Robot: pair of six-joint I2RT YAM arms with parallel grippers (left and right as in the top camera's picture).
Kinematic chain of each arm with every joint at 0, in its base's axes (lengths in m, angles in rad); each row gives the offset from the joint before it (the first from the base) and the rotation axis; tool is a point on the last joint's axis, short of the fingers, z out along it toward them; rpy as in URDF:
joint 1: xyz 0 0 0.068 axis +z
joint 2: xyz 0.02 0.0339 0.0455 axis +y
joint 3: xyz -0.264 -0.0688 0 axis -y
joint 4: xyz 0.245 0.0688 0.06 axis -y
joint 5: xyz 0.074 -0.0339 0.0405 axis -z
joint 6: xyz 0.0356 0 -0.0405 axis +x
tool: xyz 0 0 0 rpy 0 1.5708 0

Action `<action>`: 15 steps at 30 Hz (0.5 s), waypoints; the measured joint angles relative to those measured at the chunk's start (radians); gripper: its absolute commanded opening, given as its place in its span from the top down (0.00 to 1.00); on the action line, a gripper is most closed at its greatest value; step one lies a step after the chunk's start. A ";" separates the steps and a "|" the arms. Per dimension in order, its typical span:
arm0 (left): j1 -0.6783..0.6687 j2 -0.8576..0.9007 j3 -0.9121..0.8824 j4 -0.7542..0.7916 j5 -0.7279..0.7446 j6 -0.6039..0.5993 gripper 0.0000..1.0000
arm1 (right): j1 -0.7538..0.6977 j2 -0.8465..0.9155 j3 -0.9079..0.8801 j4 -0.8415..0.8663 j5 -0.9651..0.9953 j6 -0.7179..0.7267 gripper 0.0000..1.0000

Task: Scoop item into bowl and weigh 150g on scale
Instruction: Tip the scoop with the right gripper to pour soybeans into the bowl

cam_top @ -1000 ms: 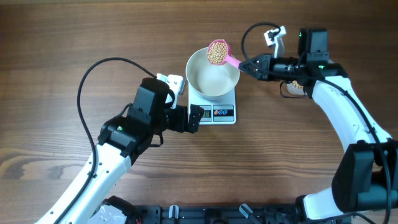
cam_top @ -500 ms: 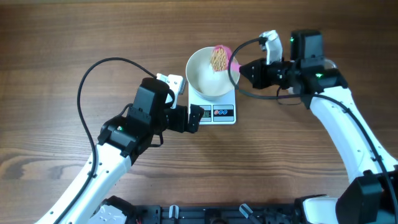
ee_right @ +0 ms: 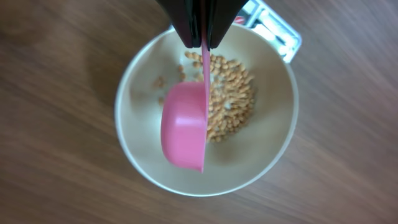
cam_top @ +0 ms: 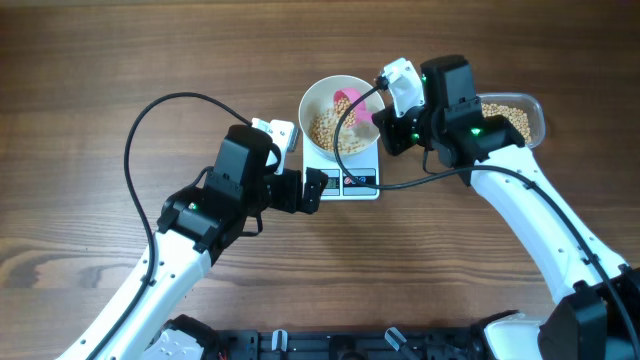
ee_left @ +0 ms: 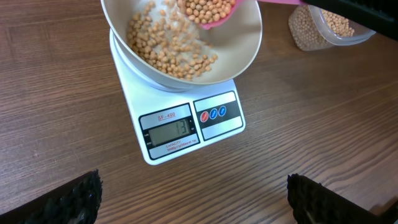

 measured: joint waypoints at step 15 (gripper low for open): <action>0.000 0.000 0.000 0.000 0.000 0.000 0.00 | 0.074 -0.053 0.000 0.040 0.172 -0.215 0.96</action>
